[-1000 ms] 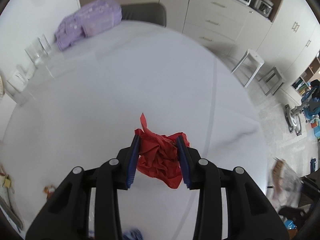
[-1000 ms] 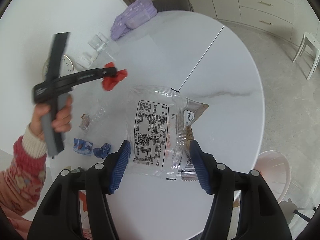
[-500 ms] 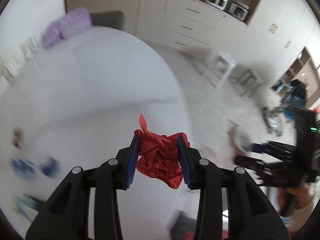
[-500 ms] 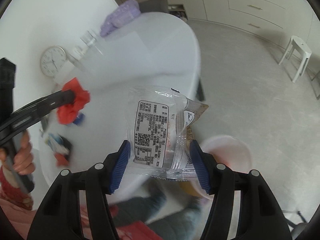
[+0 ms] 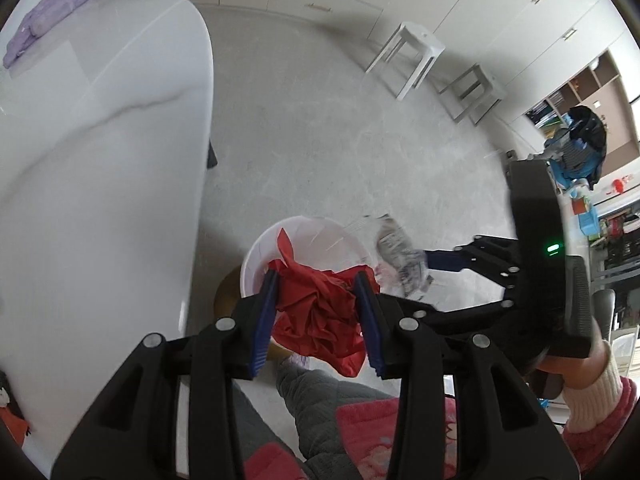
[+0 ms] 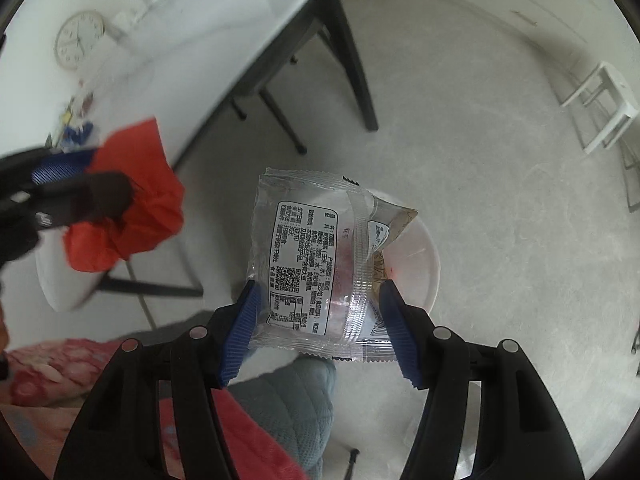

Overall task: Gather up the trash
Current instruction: 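Carry both items over the white bin and open both tools to drop them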

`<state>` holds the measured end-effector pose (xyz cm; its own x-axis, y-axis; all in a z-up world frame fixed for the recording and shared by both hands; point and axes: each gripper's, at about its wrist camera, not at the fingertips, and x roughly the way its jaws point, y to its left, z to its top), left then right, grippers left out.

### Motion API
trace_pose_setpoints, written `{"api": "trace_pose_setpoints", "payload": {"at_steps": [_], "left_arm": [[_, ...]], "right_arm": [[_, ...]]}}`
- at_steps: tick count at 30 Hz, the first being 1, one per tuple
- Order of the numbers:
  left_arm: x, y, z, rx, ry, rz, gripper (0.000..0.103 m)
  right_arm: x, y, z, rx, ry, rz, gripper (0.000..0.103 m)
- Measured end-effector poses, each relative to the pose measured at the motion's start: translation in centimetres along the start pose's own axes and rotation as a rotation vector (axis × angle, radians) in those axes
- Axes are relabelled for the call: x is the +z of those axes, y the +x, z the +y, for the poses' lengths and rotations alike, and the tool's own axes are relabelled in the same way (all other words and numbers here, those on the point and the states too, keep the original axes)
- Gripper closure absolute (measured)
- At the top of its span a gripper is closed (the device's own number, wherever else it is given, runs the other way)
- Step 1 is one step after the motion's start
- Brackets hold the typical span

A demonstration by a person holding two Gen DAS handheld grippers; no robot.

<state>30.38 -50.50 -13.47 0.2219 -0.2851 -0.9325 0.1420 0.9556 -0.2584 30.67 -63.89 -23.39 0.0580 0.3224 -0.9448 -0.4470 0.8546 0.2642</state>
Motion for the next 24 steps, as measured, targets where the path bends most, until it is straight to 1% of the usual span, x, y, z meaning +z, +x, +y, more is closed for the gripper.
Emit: {"api": "trace_pose_setpoints", "payload": {"at_steps": [2,3,5,6,10,12,13,14,16,18,19,20,24], "left_arm": [[0.3,0.9,-0.3,0.01,-0.007,0.022,0.065],[0.4,1.2,-0.3,0.015,-0.01,0.03,0.065],[0.6,1.9,-0.8,0.022,-0.013,0.044,0.065],[0.8,2.2,-1.1,0.025,-0.011,0.052,0.065],[1.2,3.4,-1.9,0.032,-0.008,0.075,0.064],[1.8,4.2,-2.4,0.038,-0.006,0.094,0.056],[1.9,4.5,-2.6,0.042,-0.004,0.102,0.046],[1.9,4.6,-2.8,0.053,-0.002,0.106,0.033],[2.0,4.5,-3.2,0.071,0.005,0.096,0.023],[2.2,4.3,-3.7,0.06,0.014,0.081,0.02],[2.2,4.2,-3.7,0.057,0.014,0.081,0.016],[2.2,3.9,-3.6,0.056,0.014,0.08,0.014],[2.5,3.1,-3.5,0.051,0.021,0.063,0.014]], "right_arm": [[0.2,1.6,-0.4,-0.003,-0.033,0.037,0.037],[0.4,2.3,-0.6,-0.009,-0.047,0.054,0.034],[0.6,3.0,-0.9,-0.014,-0.052,0.072,0.025],[0.8,3.1,-0.9,-0.025,-0.052,0.078,0.019],[0.7,2.5,-2.0,-0.068,-0.07,0.08,0.011],[0.3,1.9,-2.9,-0.09,-0.068,0.079,0.011],[0.2,1.8,-3.1,-0.097,-0.064,0.079,0.011],[0.1,1.5,-3.5,-0.104,-0.058,0.08,0.011],[0.0,1.2,-4.0,-0.112,-0.046,0.079,0.011],[-0.3,0.8,-4.9,-0.116,-0.036,0.076,0.011],[-0.4,0.7,-5.1,-0.118,-0.033,0.072,0.011],[-0.5,0.4,-5.4,-0.12,-0.028,0.071,0.011],[-0.5,0.1,-5.7,-0.123,-0.017,0.065,0.011]]}}
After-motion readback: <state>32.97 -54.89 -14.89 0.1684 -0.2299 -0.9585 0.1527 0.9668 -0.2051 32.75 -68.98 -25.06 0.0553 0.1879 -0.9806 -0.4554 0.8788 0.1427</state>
